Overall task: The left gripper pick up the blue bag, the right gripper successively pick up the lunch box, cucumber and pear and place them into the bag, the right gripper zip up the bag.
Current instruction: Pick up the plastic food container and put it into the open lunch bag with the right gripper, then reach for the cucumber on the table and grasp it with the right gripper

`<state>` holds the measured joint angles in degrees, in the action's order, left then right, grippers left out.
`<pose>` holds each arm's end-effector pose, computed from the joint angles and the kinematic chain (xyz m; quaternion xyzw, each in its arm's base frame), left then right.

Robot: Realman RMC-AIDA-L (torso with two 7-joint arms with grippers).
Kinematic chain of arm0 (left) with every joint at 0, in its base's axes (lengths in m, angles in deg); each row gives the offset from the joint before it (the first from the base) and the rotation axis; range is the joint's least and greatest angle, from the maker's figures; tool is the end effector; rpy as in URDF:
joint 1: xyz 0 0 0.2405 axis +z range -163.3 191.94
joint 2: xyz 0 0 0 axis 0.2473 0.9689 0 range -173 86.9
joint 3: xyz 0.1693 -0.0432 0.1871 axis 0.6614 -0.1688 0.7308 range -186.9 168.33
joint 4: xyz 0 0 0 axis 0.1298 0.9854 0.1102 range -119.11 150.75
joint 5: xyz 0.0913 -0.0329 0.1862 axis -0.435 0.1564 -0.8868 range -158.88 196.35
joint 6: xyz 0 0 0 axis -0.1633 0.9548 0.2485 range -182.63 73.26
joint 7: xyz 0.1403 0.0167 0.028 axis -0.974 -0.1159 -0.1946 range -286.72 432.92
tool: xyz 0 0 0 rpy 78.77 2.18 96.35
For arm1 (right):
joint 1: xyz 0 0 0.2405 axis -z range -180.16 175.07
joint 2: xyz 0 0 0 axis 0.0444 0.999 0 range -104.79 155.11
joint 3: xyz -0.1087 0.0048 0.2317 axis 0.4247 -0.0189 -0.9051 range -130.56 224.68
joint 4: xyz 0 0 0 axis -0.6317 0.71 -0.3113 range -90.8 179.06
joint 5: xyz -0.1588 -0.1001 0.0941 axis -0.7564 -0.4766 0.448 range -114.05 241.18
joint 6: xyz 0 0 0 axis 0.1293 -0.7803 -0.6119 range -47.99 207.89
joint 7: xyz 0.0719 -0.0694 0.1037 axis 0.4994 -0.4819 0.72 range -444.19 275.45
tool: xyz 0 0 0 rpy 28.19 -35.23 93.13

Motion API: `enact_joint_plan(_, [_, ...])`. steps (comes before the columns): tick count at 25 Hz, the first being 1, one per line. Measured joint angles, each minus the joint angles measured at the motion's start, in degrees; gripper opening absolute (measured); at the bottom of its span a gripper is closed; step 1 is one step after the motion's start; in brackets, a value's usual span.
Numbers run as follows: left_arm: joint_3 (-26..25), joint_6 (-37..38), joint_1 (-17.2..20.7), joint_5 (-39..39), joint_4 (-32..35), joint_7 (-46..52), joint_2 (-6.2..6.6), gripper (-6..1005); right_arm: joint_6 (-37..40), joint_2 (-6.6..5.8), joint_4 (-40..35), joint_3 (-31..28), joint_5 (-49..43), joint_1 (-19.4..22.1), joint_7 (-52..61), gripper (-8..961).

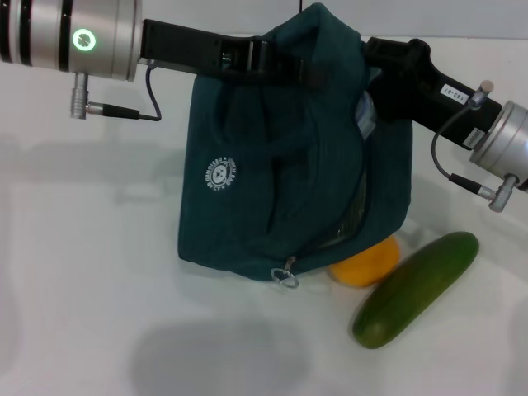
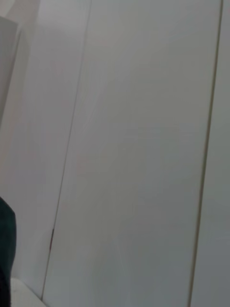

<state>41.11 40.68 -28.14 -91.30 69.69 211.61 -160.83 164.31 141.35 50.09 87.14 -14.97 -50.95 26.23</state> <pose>-0.1359 0.3762 0.0300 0.8709 0.4356 0.2247 0.0366 0.1789 0.3682 -0.0498 0.6244 -0.5950 -0.4997 0.0803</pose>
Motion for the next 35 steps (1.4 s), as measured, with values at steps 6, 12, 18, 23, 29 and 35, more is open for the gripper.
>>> enact_joint_plan(6, [-0.01, 0.02, 0.19, 0.01, -0.17, 0.56, 0.09, 57, -0.36, 0.0, -0.03, -0.16, -1.91, -0.13, 0.04, 126])
enact_joint_plan(12, [-0.08, 0.08, 0.26, 0.05, -0.17, 0.64, 0.2, 57, 0.19, 0.0, -0.14, -0.56, -1.91, 0.5, 0.13, 133])
enact_joint_plan(18, [-0.42, 0.08, 0.51, -0.23, -0.17, 1.08, 0.46, 57, 1.14, 0.0, -2.27, -0.62, -1.59, 2.51, 0.27, 177])
enact_joint_plan(23, [-0.56, -0.13, 0.91, -0.11, -0.85, 1.21, 0.91, 57, 2.95, 0.0, -4.45, -0.33, -1.44, 4.15, 0.19, 236])
enact_joint_plan(29, [-0.57, -0.18, 0.72, 0.07, -1.49, 1.29, 1.11, 57, 4.11, 0.0, -5.43, 0.87, -2.33, 5.38, 0.32, 306])
enact_joint_plan(35, [-0.56, -0.36, 0.66, 0.09, -1.5, 1.32, 1.1, 57, 6.39, 0.0, -5.76, 3.74, -2.71, 6.44, 0.11, 485])
